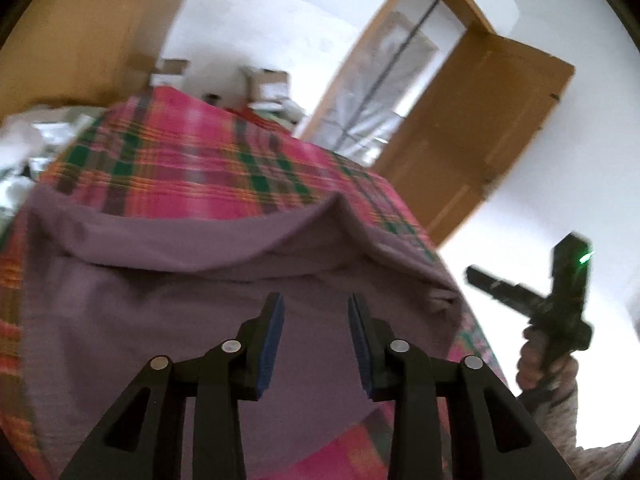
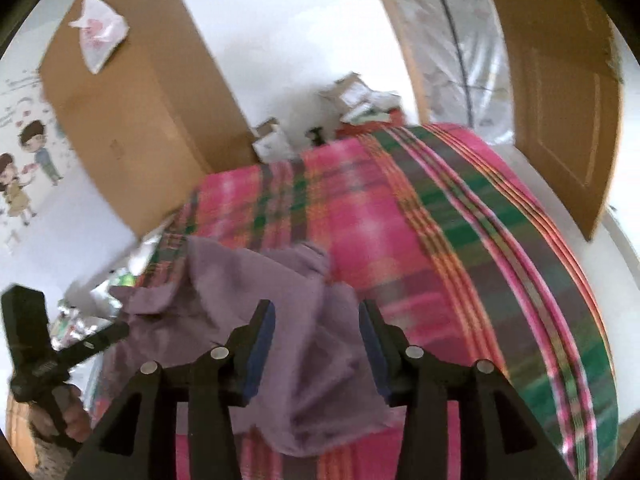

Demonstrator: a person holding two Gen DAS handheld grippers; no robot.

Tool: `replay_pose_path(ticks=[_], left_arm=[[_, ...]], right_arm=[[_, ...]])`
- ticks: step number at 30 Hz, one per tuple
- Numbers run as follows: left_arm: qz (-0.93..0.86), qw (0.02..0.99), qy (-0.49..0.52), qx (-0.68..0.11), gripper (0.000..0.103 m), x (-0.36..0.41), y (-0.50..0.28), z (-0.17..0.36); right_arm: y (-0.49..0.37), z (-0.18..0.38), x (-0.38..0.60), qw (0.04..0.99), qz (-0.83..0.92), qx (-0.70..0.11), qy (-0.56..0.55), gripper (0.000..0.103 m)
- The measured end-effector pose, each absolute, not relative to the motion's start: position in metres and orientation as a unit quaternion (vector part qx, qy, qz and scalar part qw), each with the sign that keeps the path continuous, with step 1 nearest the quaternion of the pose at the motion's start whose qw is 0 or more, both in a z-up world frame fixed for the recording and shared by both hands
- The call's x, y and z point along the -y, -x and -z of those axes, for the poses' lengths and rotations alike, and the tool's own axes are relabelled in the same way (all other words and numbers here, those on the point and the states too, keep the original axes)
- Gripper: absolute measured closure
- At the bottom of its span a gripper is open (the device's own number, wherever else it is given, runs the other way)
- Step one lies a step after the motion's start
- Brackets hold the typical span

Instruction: Fold clothes

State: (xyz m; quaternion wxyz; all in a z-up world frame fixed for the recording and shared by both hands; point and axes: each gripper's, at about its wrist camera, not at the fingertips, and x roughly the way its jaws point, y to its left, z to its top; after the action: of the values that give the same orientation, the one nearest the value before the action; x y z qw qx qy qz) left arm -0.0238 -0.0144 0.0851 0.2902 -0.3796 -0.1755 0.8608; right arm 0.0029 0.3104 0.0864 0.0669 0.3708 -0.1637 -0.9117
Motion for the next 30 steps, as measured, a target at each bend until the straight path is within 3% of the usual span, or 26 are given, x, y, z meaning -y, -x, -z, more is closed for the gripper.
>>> replay_pose_path(ticks=[5,11,18,22,24,30], left_arm=[[-0.827,0.353,0.402,0.174,0.056,-0.033,0.039,-0.087],[-0.801,0.399,0.415,0.162,0.056,-0.08,0.053,-0.088],[-0.787,0.376,0.447,0.198,0.056,-0.093,0.085,-0.082],[-0.77,0.368,0.476,0.211,0.056,-0.1,0.097,-0.075],[-0.767,0.355,0.49,0.214,0.056,-0.1,0.1,-0.071],[-0.735,0.335,0.526,0.265,0.056,-0.098,0.111,-0.051]], right_arm=[[-0.011,-0.048,-0.334,0.042,0.891,0.195,-0.409,0.055],[-0.009,-0.025,-0.325,0.047,0.882,0.171,-0.436,0.054],[-0.003,-0.011,-0.312,0.058,0.879,0.165,-0.442,0.052],[-0.001,-0.009,-0.308,0.067,0.879,0.17,-0.441,0.068],[0.0,-0.01,-0.307,0.066,0.881,0.164,-0.439,0.083],[-0.015,-0.034,-0.3,0.077,0.905,0.152,-0.391,0.09]])
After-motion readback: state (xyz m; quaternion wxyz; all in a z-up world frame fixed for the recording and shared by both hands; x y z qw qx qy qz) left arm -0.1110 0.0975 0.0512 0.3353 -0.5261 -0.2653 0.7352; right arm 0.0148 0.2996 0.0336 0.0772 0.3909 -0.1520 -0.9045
